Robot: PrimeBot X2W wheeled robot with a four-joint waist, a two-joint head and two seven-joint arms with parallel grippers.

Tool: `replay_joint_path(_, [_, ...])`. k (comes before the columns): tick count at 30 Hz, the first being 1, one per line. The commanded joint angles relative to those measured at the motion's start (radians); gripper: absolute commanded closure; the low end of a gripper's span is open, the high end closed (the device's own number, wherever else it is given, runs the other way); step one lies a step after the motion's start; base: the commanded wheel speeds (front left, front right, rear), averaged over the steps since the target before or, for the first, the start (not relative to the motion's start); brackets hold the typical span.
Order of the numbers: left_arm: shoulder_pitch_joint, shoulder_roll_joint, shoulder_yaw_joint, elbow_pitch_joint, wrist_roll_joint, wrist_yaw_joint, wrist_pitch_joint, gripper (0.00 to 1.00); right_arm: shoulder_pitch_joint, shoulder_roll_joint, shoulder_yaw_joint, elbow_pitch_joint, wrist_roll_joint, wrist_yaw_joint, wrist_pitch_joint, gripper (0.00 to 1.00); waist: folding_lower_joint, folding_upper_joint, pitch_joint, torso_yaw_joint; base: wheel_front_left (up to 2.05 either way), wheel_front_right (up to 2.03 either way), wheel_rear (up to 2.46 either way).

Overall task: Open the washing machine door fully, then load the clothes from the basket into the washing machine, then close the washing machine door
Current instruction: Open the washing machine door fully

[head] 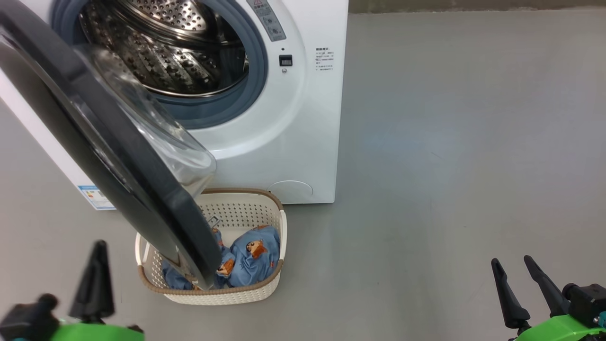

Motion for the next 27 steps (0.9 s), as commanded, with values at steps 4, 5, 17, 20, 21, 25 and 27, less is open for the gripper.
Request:
replay_joint_path(4, [-0.059, 0.006, 0.117, -0.117, 0.021, 0.000, -0.006, 1.00, 0.004, -0.015, 0.014, -0.028, -0.016, 0.002, -0.012, 0.00, 0.0000, 0.0000, -0.007, 0.007, 0.00, 0.00, 0.00])
replay_joint_path(5, [-0.062, 0.005, 0.131, -0.143, 0.027, 0.002, -0.006, 1.00, 0.006, -0.015, 0.013, -0.029, -0.016, 0.002, -0.012, 0.00, 0.0000, 0.0000, -0.008, 0.009, 0.00, 0.00, 0.00])
replay_joint_path(17, [-0.085, -0.026, 0.023, -0.516, 0.064, 0.013, 0.030, 1.00, 0.010, -0.020, 0.008, -0.040, -0.025, 0.002, -0.012, 0.00, 0.0000, 0.0000, -0.010, 0.011, 0.00, 0.00, 0.00])
replay_joint_path(20, [-0.088, -0.034, -0.088, -0.581, 0.068, 0.011, 0.074, 1.00, 0.010, -0.018, 0.007, -0.043, -0.028, 0.002, -0.012, 0.00, 0.0000, 0.0000, -0.011, 0.009, 0.00, 0.00, 0.00])
replay_joint_path(21, [-0.090, -0.036, -0.125, -0.593, 0.075, 0.010, 0.086, 1.00, 0.010, -0.018, 0.007, -0.044, -0.029, 0.002, -0.012, 0.00, 0.0000, 0.0000, -0.010, 0.008, 0.00, 0.00, 0.00])
replay_joint_path(25, [-0.090, -0.043, -0.273, -0.577, 0.072, 0.008, 0.119, 1.00, 0.003, -0.014, 0.006, -0.048, -0.031, 0.002, -0.012, 0.00, 0.0000, 0.0000, -0.001, 0.003, 0.00, 0.00, 0.00])
replay_joint_path(27, [-0.095, -0.045, -0.328, -0.545, 0.075, 0.008, 0.120, 1.00, -0.002, -0.011, 0.006, -0.051, -0.030, 0.002, -0.012, 0.00, 0.0000, 0.0000, 0.006, -0.001, 0.00, 0.00, 0.00])
